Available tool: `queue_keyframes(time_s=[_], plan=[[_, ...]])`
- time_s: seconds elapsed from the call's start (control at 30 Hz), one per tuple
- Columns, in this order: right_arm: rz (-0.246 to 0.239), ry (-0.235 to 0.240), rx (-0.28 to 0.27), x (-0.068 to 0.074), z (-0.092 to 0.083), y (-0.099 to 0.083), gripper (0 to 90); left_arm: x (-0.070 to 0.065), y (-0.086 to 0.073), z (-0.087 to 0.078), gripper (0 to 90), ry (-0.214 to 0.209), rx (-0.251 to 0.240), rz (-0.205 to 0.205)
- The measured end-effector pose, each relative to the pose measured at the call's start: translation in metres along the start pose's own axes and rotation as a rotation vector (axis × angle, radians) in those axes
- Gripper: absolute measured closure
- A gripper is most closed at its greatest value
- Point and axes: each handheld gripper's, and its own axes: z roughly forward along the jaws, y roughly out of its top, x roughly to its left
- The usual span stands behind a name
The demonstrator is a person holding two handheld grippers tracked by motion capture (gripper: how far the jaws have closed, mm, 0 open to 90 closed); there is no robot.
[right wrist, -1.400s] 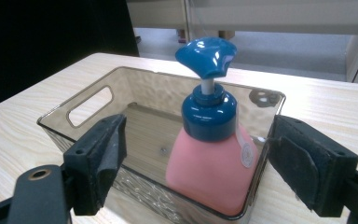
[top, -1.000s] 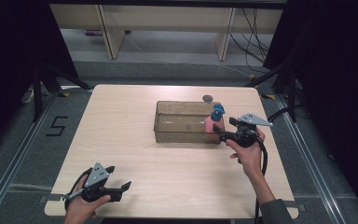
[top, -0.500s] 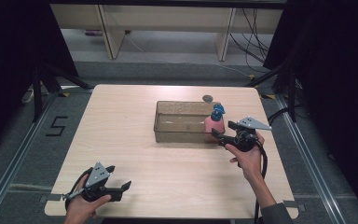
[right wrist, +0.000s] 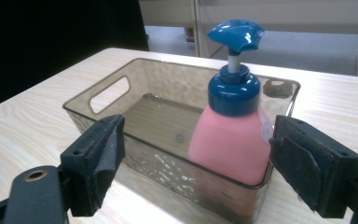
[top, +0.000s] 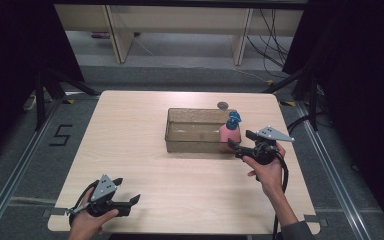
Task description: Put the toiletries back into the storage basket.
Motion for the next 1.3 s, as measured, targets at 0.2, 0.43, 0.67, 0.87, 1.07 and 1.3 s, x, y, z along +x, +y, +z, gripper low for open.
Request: queue_keyframes(time_s=[0.2, 0.43, 0.67, 0.87, 1.07, 1.3], plan=[[0.001, 0.008, 0.011, 0.004, -0.005, -0.004, 18.7, 0.0, 0.0, 0.0, 14.9, 0.0, -0.003, -0.002], [-0.014, 0.027, 0.006, 0.012, -0.007, -0.009, 18.5, -0.001, 0.0, -0.001, 14.9, 0.007, 0.004, 0.0], [-0.009, 0.05, 0.007, 0.021, -0.011, -0.015, 18.4, -0.001, 0.0, -0.002, 14.9, 0.006, 0.004, 0.0], [-0.02, 0.059, 0.023, 0.025, -0.013, -0.018, 18.3, -0.001, 0.0, -0.001, 14.9, 0.006, 0.005, 0.001], [-0.026, 0.073, 0.011, 0.03, -0.014, -0.023, 18.2, -0.001, 0.0, -0.002, 14.9, 0.002, 0.005, 0.006], [-0.025, 0.088, 0.029, 0.035, -0.015, -0.025, 18.2, -0.001, 0.0, -0.002, 14.9, -0.002, 0.005, 0.009]])
